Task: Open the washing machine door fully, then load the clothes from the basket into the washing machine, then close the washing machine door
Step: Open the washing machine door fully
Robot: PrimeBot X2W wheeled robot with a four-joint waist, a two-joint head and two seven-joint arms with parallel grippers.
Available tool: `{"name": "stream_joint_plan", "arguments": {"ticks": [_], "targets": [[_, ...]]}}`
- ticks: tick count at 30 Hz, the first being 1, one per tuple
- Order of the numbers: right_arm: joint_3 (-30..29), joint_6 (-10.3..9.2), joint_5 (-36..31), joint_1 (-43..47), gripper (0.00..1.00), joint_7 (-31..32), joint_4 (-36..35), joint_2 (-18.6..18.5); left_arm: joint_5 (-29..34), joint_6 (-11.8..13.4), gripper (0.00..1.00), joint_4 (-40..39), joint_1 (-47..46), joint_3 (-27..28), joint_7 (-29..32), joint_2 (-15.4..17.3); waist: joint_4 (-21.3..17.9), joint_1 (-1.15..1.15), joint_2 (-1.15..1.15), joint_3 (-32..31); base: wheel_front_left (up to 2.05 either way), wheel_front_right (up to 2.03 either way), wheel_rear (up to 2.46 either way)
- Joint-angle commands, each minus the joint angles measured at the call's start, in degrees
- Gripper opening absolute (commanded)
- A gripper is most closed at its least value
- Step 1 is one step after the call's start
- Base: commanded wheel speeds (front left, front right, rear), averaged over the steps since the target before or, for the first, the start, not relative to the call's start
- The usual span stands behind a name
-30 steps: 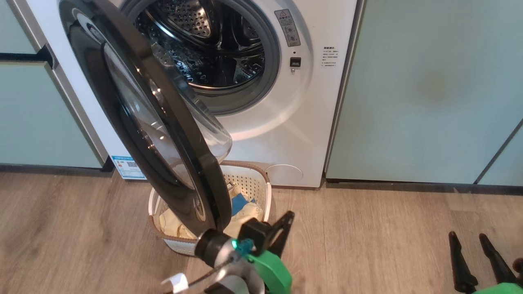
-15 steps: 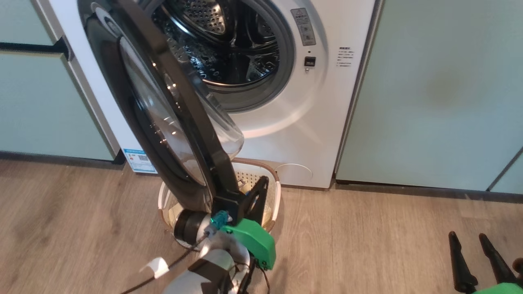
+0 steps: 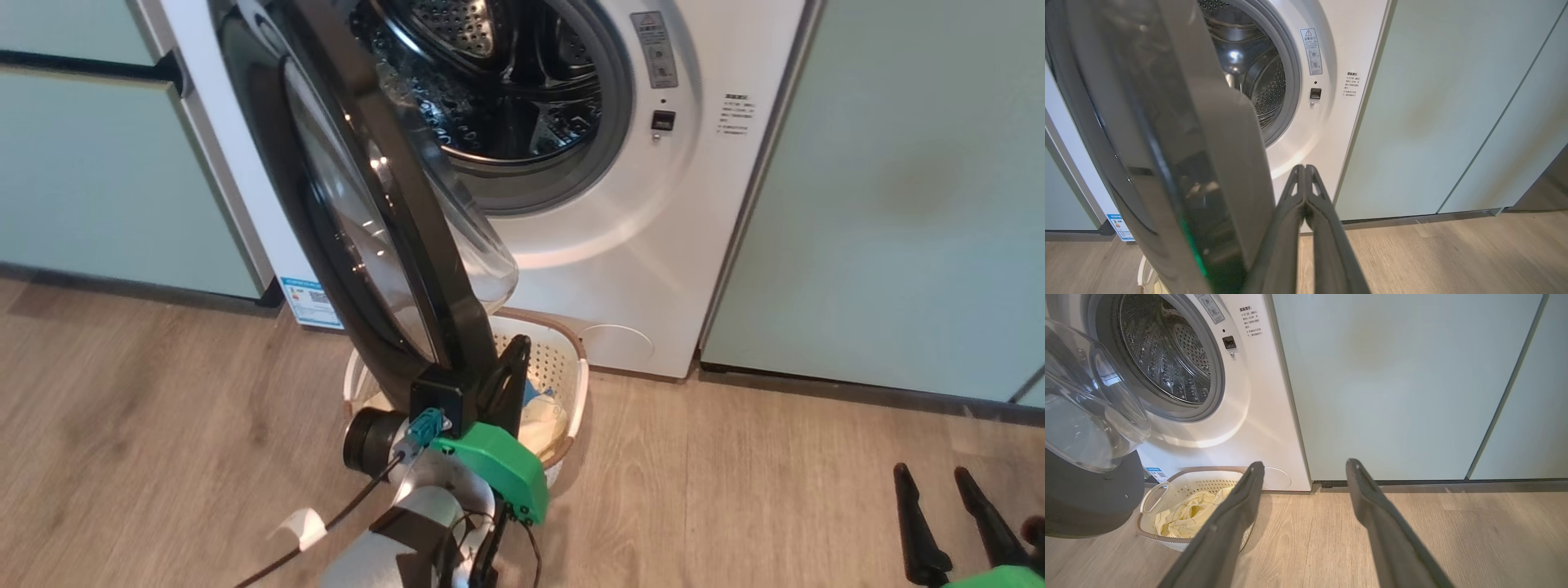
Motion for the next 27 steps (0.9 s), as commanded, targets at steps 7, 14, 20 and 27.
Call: {"name": "stream_joint_plan", "arguments": {"ticks": [7, 14, 20, 27], "targets": [[0.6, -0.16, 0.3, -2.7, 1.0, -0.6, -1.2, -1.1, 1.3, -0.4, 0.0, -0.5, -1.8, 2.9, -0.5, 0.6, 2.7, 0.0, 0.0, 0.0, 0.0, 0.0, 0.0], [0.3, -0.16, 0.2, -2.6, 1.0, -0.6, -1.3, -0.3, 2.6, -0.8, 0.0, 0.3, -1.2, 3.3, -0.5, 0.6, 5.5, 0.0, 0.0, -0.7, 0.0, 0.0, 0.0], [0.2, -0.16, 0.1, -2.4, 1.0, -0.6, -1.3, 0.3, 3.1, -1.2, 0.0, 0.6, -1.0, 3.2, -0.5, 0.8, 8.1, 0.0, 0.0, -0.9, 0.0, 0.0, 0.0], [0.0, -0.16, 0.1, -2.6, 1.0, -0.6, -1.4, 1.1, 3.4, -1.3, 0.0, 1.0, -1.0, 3.2, -0.5, 1.5, 10.8, 0.0, 0.0, -0.7, 0.0, 0.0, 0.0]]}}
